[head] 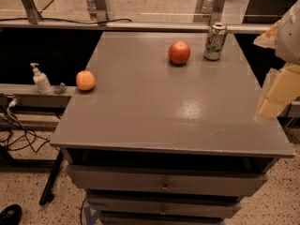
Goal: Move apple near orange
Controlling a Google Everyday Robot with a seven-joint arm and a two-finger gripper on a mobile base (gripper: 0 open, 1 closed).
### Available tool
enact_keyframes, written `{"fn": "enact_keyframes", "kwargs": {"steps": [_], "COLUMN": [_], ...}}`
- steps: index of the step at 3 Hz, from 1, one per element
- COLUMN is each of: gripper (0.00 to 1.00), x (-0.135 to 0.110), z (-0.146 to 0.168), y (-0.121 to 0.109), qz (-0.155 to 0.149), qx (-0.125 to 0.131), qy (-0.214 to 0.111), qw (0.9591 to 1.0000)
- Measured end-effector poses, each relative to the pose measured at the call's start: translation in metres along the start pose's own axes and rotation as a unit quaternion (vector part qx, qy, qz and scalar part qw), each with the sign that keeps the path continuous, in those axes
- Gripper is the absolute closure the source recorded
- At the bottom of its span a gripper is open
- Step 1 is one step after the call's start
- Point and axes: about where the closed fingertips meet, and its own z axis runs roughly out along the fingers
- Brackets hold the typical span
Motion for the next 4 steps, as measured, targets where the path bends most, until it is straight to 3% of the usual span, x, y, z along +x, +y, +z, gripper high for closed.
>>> {"fn": "enact_keyframes", "kwargs": {"steps": [1,2,4], "gripper": [0.0,0.0,0.0], "x": [-0.013,-0.038,-0.089], "z": [0.034,0.081,0.172], "y": [-0.01,-0.036,-0.116], "qz": [0.014,0.03,0.092], "qx": [0.001,0.017,0.046], "qy": [-0.04,-0.09,-0.176], "qw": [0.9991,0.9954,0.979]}}
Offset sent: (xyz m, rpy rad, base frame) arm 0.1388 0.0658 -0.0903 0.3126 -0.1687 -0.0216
